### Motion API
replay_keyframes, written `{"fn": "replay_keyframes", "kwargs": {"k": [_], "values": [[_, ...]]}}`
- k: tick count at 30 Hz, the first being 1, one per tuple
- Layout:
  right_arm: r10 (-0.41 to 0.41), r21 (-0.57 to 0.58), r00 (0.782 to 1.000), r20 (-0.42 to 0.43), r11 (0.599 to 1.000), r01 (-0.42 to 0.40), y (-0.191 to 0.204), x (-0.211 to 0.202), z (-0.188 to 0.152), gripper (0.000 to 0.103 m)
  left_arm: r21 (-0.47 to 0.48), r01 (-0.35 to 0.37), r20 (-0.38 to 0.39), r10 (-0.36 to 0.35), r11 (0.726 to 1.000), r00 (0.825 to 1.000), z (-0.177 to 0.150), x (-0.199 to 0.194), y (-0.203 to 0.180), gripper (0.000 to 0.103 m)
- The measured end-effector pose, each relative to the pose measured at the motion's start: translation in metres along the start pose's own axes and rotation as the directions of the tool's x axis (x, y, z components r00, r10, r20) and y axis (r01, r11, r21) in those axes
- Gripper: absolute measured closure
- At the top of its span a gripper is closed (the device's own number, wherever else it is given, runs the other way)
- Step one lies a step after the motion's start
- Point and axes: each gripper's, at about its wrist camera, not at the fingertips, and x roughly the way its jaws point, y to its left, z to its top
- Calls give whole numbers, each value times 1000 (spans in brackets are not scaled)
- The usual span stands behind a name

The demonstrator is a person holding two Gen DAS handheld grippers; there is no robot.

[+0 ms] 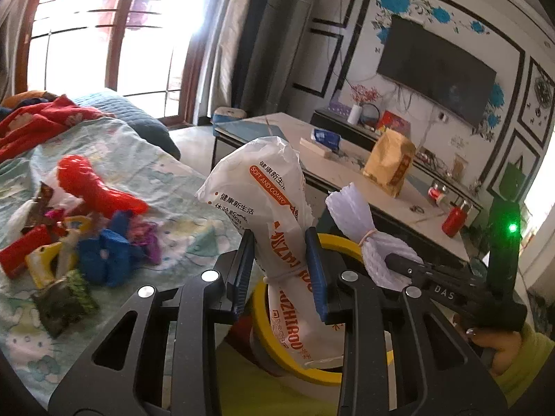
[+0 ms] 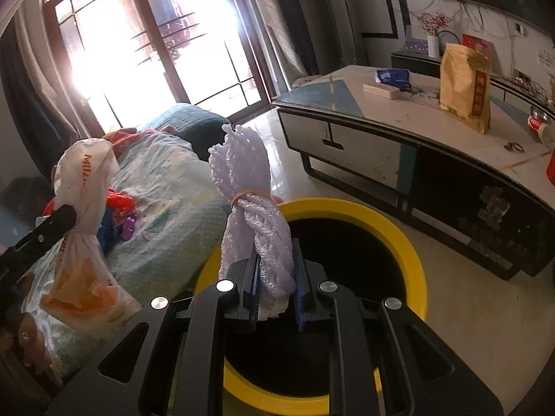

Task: Collect trash
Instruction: 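Carry the mesh sleeve and white bag over the yellow bin with both tools, then open the left tool over the bin while the right lowers the mesh sleeve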

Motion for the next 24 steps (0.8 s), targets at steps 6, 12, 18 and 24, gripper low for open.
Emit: {"fn": "replay_keyframes", "kwargs": {"k": [6, 12, 18, 24], "values": [[-26, 28, 999, -46, 999, 28, -17, 2, -9, 85, 49, 14, -36, -13, 999, 999, -4, 22, -17, 79], [-40, 67, 995, -90, 997, 46, -31, 7, -20, 76, 71, 33, -88, -27, 997, 996, -10, 48, -31, 78], [-76, 113, 993, -92, 990, 87, -43, 6, -25, 56, 63, 84, -124, -76, 994, 989, -14, 60, -37, 62], [-95, 163, 993, -70, 981, 105, -55, -1, -24, 51, 46, 101, -126, -94, 994, 988, -16, 57, -35, 43]]}}
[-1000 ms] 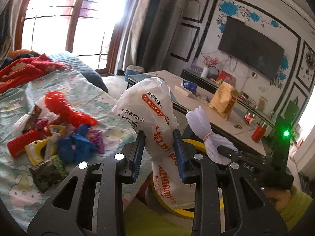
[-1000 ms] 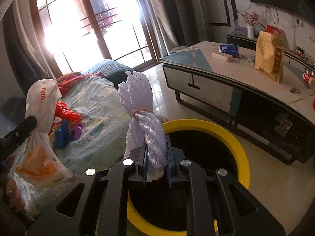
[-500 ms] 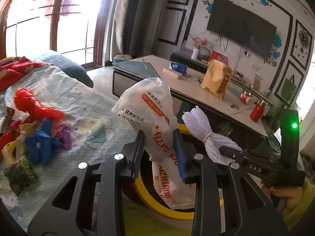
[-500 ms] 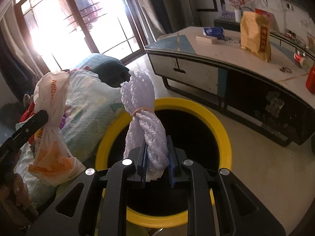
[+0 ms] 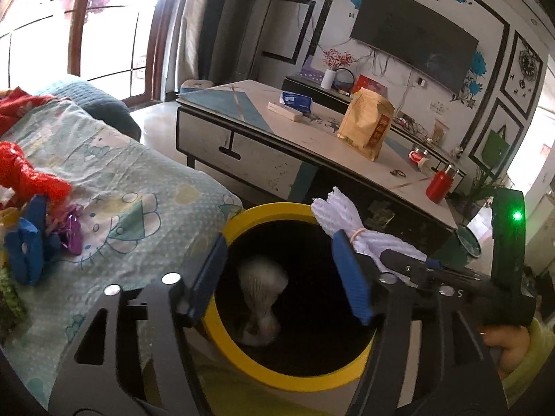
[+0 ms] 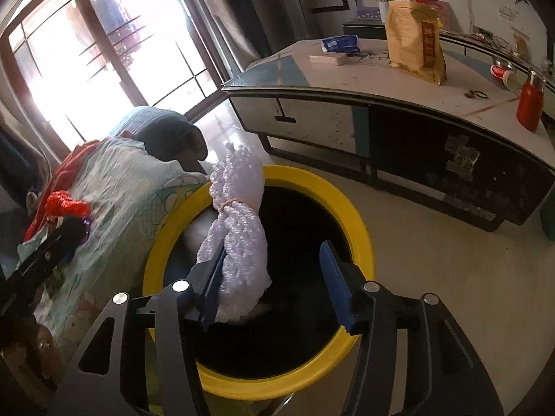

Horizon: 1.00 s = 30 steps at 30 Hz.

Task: Collect trash
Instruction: 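Open the left tool over the bin while the right lowers the mesh sleeve, then open the right tool to drop the mesh sleeve into the bin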

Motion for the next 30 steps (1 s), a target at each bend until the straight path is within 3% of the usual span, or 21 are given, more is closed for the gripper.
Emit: {"fn": "replay_keyframes", "kwargs": {"k": [2, 4, 9, 16, 25, 30], "values": [[3, -4, 1000, 0, 1000, -3, 1, 0, 1, 46, -5, -10, 9, 10, 1000, 1000, -1, -6, 2, 39], [9, -17, 1000, -15, 1000, -10, 3, 3, 0, 29, -15, -26, 18, 26, 1000, 999, 0, -13, 7, 33], [-21, -87, 995, -95, 996, 13, 18, 20, -10, 15, -39, -68, 63, 71, 997, 995, 1, -38, 20, 22], [-160, -189, 976, -149, 973, 131, 36, 44, -32, 15, -114, -111, 131, 126, 987, 983, 0, -75, 50, 19], [-220, -426, 967, -131, 893, 145, 95, 68, -58, 11, -203, -161, 188, 200, 966, 962, -2, -120, 91, 19], [-195, -496, 973, -123, 861, 110, 123, 71, -62, 10, -237, -190, 211, 242, 953, 947, -2, -142, 111, 18]]}}
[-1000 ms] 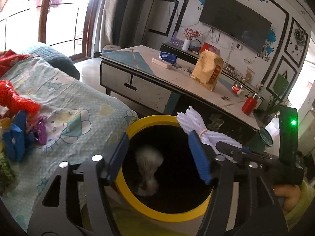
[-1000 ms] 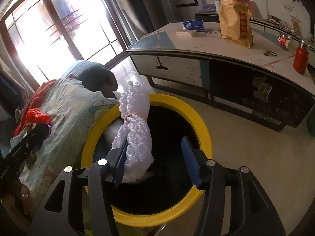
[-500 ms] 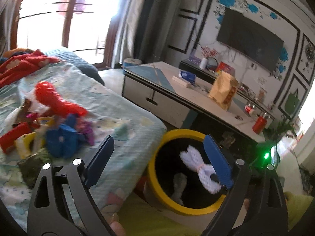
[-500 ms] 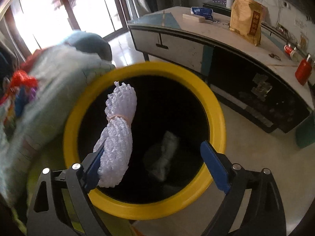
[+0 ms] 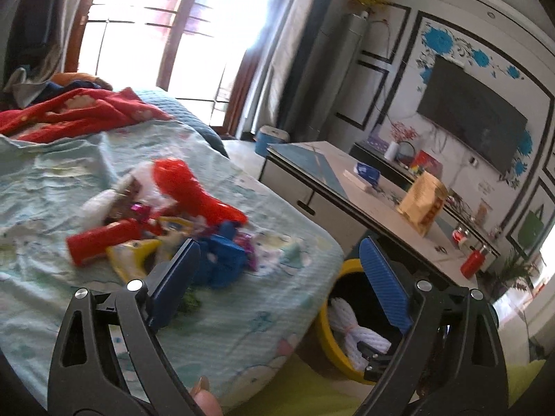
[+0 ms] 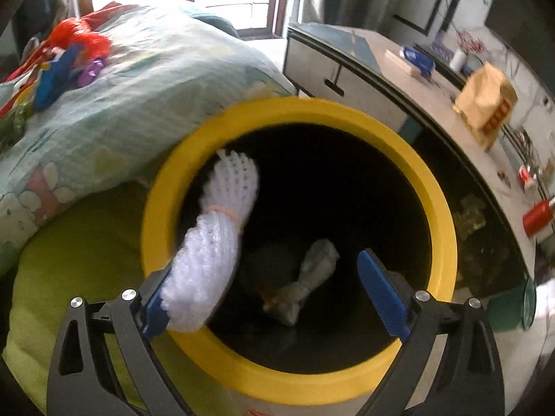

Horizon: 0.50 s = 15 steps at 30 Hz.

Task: Collect trash
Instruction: 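Open the right tool to drop the mesh sleeve into the bin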

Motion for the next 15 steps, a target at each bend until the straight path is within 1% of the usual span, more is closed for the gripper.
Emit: {"fn": "replay_keyframes", "kwargs": {"k": [4, 7, 9, 15], "values": [[46, 0, 998, 42, 999, -46, 8, -9, 11, 9, -12, -26, 24, 27, 1000, 999, 6, -11, 17, 18], [58, 4, 996, 62, 998, -59, 12, -16, 20, 9, -24, -46, 39, 47, 999, 998, 10, -19, 30, 18], [79, 12, 994, 78, 997, -81, 15, -22, 28, 9, -28, -64, 50, 65, 998, 997, 11, -25, 38, 17], [136, 20, 979, 151, 990, -140, 30, -48, 54, 9, -52, -111, 71, 114, 993, 991, 14, -37, 62, 16]]}}
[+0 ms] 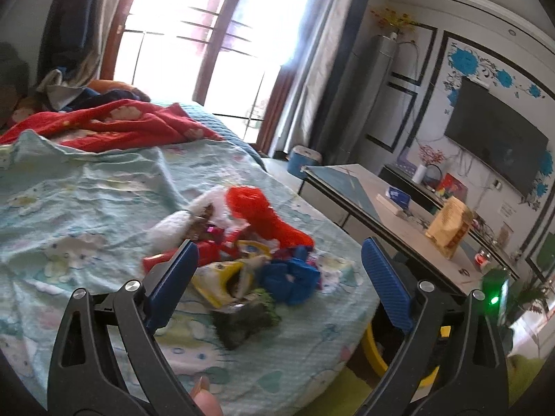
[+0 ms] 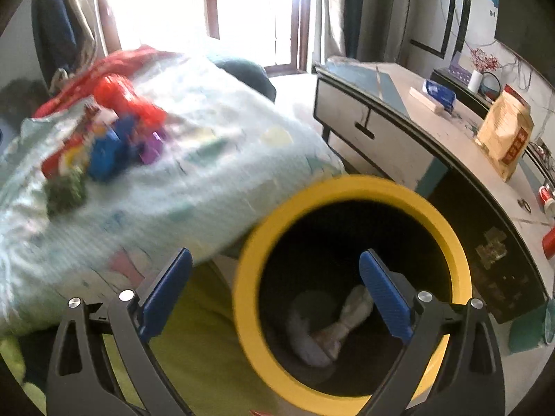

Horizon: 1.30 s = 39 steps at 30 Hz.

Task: Collect trash
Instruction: 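Open the right tool to drop the mesh sleeve into the bin, then grasp the red plastic bag with the right tool while the left grasps the red cylinder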

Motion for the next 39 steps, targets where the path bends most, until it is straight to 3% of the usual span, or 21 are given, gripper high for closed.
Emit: {"fn": "replay_keyframes", "kwargs": {"k": [13, 24, 28, 35, 39], "values": [[142, -51, 985, 96, 989, -138, 74, -30, 43, 9, -43, -65, 27, 66, 997, 997, 7, -9, 46, 15], [219, -141, 967, 130, 969, -201, 131, -35, 71, 9, -93, -136, -29, 134, 986, 991, 7, 6, 99, 15], [231, -159, 962, 146, 965, -208, 142, -32, 85, 9, -106, -135, -60, 129, 985, 990, 3, 14, 117, 15], [204, -191, 963, 174, 967, -170, 156, -11, 115, 9, -149, -40, -159, 16, 988, 987, -8, 36, 136, 17], [194, -192, 968, 156, 968, -163, 157, 12, 130, 9, -151, -14, -191, -15, 988, 981, -12, 47, 136, 19]]}}
